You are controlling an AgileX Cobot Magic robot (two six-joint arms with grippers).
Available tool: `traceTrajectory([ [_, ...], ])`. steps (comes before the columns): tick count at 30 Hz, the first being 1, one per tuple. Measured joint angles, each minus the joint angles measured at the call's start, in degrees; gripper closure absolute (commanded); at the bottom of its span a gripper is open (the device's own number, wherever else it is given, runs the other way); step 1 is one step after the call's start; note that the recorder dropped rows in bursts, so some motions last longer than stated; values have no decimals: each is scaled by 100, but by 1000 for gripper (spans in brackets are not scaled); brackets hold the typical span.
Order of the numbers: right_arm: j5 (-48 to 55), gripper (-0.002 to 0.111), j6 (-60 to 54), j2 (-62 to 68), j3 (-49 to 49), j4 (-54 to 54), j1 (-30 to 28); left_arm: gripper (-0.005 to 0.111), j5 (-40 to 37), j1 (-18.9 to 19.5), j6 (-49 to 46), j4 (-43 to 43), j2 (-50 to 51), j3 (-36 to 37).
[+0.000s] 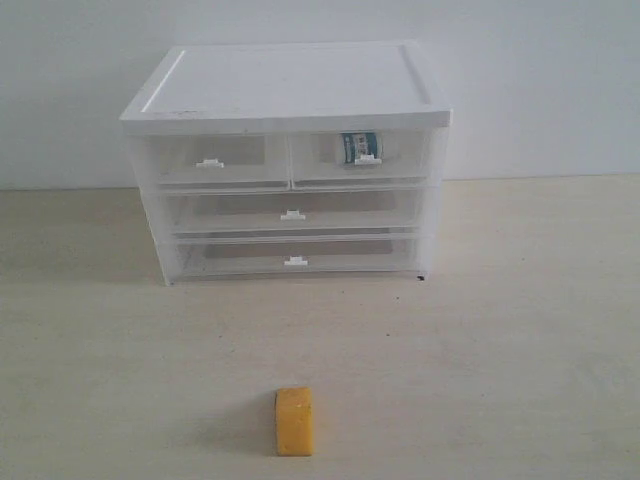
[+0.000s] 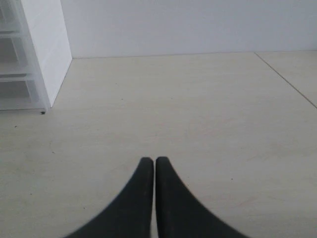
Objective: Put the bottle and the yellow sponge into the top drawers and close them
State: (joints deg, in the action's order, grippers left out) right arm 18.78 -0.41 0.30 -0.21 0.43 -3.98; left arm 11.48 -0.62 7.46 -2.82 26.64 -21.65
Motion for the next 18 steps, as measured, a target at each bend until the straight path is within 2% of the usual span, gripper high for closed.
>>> traceTrajectory([
  [4,0,108,0,0,0,0,0,102,-54,0,55,-161,848,-224],
  [9,0,108,0,0,0,0,0,102,1180,0,214,-276,2158,-213],
  [11,0,108,0,0,0,0,0,102,1366,-13,238,-343,2657,-213],
  [12,0,108,0,0,0,0,0,102,1467,-75,252,-355,2878,-202],
  [15,0,108,0,0,0,0,0,102,1874,-573,209,-322,3564,-202],
  [18,12,108,0,0,0,0,0,102,2198,-1089,-318,282,4007,-202],
])
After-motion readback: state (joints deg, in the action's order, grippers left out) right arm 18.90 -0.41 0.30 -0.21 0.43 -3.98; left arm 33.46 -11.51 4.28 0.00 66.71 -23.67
